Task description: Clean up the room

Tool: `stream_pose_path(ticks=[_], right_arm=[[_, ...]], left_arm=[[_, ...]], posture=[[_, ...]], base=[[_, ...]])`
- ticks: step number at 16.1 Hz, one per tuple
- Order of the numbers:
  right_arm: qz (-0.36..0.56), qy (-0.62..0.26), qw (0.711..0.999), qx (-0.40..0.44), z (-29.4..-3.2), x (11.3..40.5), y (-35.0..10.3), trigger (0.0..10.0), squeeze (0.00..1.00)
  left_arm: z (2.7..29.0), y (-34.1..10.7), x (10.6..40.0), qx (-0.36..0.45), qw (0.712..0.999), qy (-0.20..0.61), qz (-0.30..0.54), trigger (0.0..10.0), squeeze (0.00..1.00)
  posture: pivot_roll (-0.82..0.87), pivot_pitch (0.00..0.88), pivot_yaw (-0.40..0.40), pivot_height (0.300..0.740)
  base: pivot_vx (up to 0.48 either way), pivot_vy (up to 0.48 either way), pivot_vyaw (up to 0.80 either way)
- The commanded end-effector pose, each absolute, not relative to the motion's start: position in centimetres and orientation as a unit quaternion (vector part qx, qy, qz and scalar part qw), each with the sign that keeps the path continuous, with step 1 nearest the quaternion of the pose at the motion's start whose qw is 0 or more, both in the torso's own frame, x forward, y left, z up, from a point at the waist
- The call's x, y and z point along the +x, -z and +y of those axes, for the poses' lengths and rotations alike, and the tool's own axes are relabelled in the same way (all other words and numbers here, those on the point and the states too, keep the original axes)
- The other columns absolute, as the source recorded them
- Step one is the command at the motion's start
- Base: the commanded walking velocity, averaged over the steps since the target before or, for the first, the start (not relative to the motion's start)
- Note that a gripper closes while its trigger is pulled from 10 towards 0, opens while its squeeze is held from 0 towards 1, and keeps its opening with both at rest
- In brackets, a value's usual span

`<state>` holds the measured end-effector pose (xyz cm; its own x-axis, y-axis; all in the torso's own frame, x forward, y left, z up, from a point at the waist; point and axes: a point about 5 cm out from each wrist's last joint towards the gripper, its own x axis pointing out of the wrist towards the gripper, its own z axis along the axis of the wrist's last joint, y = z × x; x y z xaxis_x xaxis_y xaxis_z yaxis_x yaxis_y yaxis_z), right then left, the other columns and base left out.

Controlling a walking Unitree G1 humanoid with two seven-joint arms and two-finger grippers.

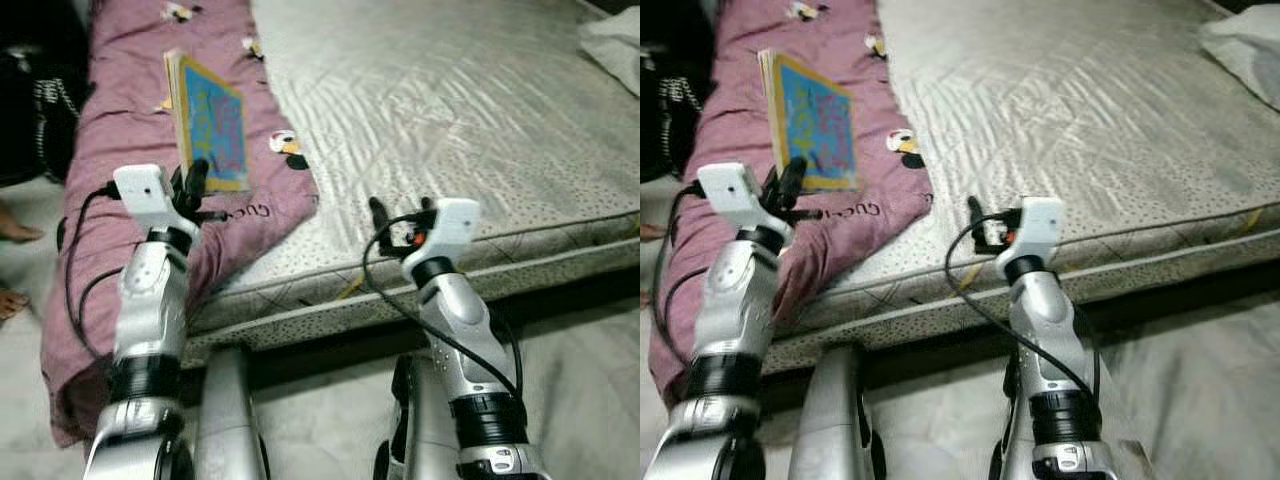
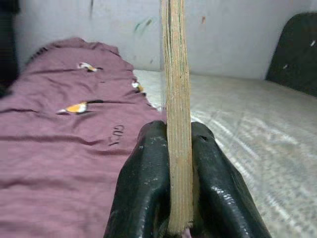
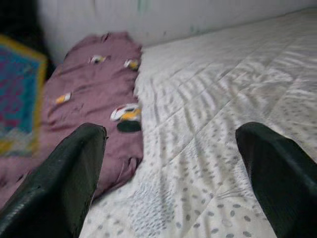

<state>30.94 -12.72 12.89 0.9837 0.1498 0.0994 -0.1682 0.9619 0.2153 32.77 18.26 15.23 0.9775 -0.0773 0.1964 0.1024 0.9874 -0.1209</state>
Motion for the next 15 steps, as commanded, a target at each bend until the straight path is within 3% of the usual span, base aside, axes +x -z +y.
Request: stream_pose_path(ticks=[1,4,15], right_arm=[[-0.047,-0.063,0.989,0.128,-13.3,30.8,-12.8,10.0,0.00],[-0.054,-0.062,0.989,0.123,-13.0,30.8,-12.9,10.0,0.00],[-0.057,-0.074,0.990,0.102,-13.6,31.2,-13.7,10.0,0.00]], left_arm=[[17.8,-16.5,32.3,-0.032,0.991,0.052,-0.118,10.0,0.00],[17.9,-14.4,31.7,-0.020,0.997,0.022,-0.072,10.0,0.00],[14.5,-16.1,32.1,0.001,0.993,0.063,-0.097,10.0,0.00]], posture=[[0.05,0.000,0.077,0.533],[0.02,0.000,0.078,0.569],[-0.01,0.000,0.025,0.683]], base=[[0.000,0.000,0.00],[0.000,0.000,0.00],[0.000,0.000,0.00]])
